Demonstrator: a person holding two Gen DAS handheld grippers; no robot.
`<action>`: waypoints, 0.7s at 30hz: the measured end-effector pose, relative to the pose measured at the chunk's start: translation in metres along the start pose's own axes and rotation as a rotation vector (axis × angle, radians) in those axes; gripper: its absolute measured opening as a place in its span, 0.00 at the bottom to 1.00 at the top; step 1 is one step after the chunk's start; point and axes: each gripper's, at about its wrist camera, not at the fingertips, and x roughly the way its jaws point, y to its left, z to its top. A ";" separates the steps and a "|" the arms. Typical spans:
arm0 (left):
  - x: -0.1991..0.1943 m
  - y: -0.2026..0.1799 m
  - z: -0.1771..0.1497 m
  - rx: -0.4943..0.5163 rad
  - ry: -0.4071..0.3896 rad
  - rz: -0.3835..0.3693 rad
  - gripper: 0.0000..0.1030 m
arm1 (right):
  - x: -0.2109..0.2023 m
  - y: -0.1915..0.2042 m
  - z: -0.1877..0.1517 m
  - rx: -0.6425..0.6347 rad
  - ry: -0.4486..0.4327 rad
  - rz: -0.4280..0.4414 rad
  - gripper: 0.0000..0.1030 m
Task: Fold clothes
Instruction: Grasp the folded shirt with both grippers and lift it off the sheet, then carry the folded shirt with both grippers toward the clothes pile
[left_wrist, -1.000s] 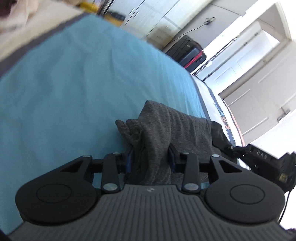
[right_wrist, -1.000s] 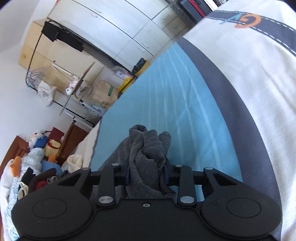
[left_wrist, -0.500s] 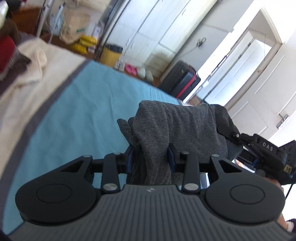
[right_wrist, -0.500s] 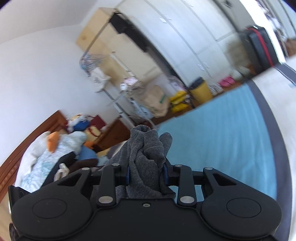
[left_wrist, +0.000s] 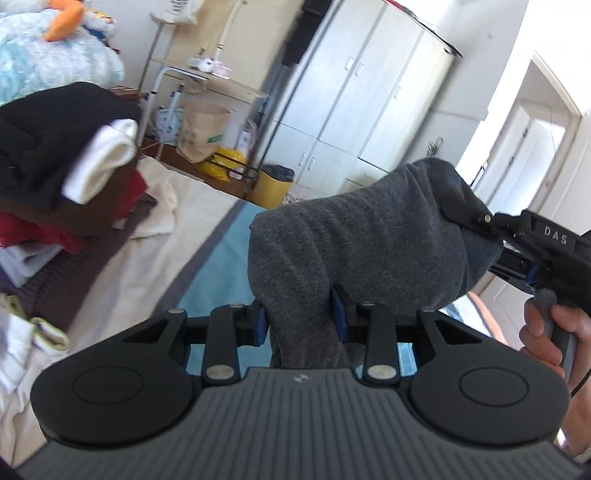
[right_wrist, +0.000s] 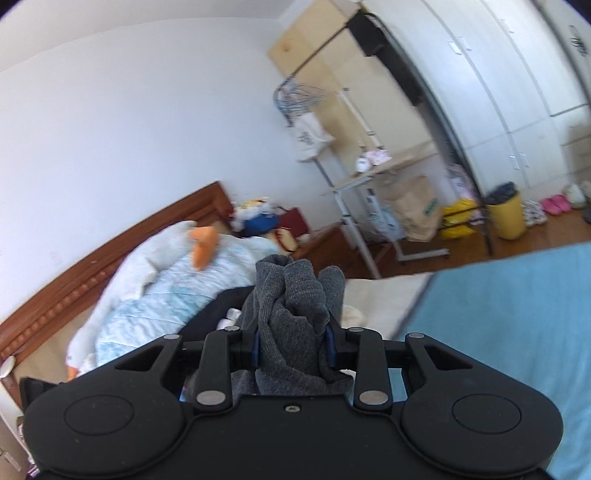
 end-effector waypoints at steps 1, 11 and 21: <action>-0.007 0.004 0.003 -0.005 -0.012 0.010 0.31 | 0.005 0.007 0.003 -0.007 0.001 0.018 0.34; -0.068 0.051 0.044 -0.023 -0.161 0.160 0.31 | 0.081 0.084 0.037 -0.183 0.092 0.191 0.33; -0.090 0.106 0.089 -0.069 -0.242 0.308 0.31 | 0.183 0.143 0.062 -0.280 0.268 0.261 0.33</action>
